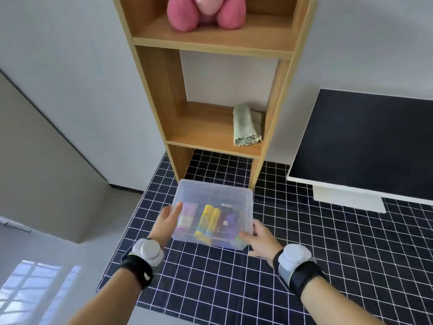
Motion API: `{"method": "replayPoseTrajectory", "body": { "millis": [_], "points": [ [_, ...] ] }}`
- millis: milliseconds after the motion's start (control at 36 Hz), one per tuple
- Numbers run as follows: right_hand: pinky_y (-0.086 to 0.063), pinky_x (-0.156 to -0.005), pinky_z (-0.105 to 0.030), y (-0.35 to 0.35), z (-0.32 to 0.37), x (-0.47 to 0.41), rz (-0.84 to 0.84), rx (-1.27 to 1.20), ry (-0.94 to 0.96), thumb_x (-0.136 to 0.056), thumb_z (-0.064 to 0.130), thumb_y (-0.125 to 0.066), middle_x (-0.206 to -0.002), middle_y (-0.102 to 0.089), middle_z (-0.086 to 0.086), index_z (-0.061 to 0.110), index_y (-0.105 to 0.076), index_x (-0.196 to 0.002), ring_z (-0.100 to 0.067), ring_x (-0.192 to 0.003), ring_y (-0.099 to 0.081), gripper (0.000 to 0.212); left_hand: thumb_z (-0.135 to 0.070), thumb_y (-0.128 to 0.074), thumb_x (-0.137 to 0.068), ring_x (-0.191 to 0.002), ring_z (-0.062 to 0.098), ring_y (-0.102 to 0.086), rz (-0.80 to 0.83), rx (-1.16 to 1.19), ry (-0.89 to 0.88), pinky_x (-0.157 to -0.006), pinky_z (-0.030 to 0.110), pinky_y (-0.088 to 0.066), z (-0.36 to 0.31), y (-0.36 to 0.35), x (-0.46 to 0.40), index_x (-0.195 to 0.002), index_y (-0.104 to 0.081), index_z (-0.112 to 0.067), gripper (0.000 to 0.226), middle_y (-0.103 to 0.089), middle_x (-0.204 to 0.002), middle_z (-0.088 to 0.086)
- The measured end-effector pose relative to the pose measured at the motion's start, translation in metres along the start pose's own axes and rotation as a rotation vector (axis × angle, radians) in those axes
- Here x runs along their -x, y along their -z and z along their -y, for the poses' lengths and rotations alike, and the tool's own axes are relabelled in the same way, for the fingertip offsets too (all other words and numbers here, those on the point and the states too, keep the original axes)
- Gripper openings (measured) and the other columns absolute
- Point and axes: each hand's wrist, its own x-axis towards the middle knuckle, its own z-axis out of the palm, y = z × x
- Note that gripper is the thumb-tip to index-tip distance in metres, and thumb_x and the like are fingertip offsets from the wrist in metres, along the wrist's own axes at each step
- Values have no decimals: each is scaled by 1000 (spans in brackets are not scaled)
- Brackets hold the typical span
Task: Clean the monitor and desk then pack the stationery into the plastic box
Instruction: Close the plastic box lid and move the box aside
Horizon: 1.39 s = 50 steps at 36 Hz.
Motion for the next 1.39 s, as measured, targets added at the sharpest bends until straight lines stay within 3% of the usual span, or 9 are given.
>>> {"method": "replayPoseTrajectory", "body": {
  "millis": [222, 306, 389, 556, 806, 972, 1083, 1194, 1389],
  "points": [
    [-62, -72, -42, -7, 13, -33, -49, -36, -65, -90, 32, -66, -130, -56, 0, 27, -42, -139, -23, -107, -63, 56, -67, -49, -90, -119, 24, -55, 46, -49, -1, -105, 45, -43, -7, 8, -43, -142, -42, -20, 70, -55, -131, 2],
    [-62, -67, -38, -4, 19, -39, -59, -49, -98, -88, 35, -68, -134, -52, -2, 28, -39, -141, -25, -104, -64, 60, -80, -49, -78, -122, 25, -54, 61, -78, 20, -107, 49, -43, -8, 8, -57, -143, -41, -24, 86, -54, -134, 1],
    [-62, -70, -39, 0, 26, -50, -64, -70, -119, -91, 32, -66, -128, -57, -4, 31, -40, -138, -27, -97, -66, 54, -87, -48, -70, -123, 25, -55, 69, -89, 20, -107, 51, -43, -9, 9, -72, -143, -41, -25, 96, -55, -135, 1],
    [-61, -79, -49, 6, 34, -74, -87, -189, -140, -91, 22, -66, -117, -64, -7, 28, -50, -127, -23, -78, -66, 40, -73, -47, -87, -130, 26, -49, 52, -96, -17, -112, 50, -37, -26, 3, -95, -147, -38, -22, 79, -50, -144, 2],
    [-50, -101, -46, 22, 50, -83, -45, -580, -235, -92, 3, -64, -118, -64, -8, 38, -42, -128, -37, -114, -61, 55, -60, -51, -94, -131, 24, -48, 56, -12, -52, -112, 43, -37, -34, -3, -123, -147, -40, -21, 66, -49, -145, 2],
    [-58, -84, -50, 23, 38, -76, 5, -399, -418, -89, 39, -69, -125, -58, -14, 11, -57, -124, -27, -113, -60, 46, -53, -66, -87, -129, 34, -47, -350, 164, 139, -107, 49, -41, -18, -25, -98, -149, -33, -7, 84, -40, -147, 16],
    [-55, -91, -52, 19, 29, -73, 104, -295, -462, -90, 47, -65, -120, -65, -12, 10, -63, -118, -26, -112, -62, 46, -53, -66, -83, -92, 24, -62, -30, 443, 362, -80, 38, -51, -13, -53, -66, -134, -52, -7, 70, -57, -103, 10],
    [-57, -88, -50, 16, 32, -76, 110, -347, -409, -90, 38, -68, -121, -67, -8, 17, -59, -126, -24, -113, -63, 42, -36, -56, -98, -123, 30, -56, 223, 607, 351, -103, 39, -46, -29, -73, -59, -133, -49, -18, 40, -46, -139, 21],
    [-56, -90, -50, 20, 45, -83, 115, -232, -357, -91, 33, -67, -123, -65, -5, 32, -41, -144, -24, -114, -61, 59, -35, -60, -95, -126, 33, -54, 256, 680, 352, -109, 41, -43, -58, -77, -80, -126, -55, -22, 34, -42, -145, 24]
  ]
}}
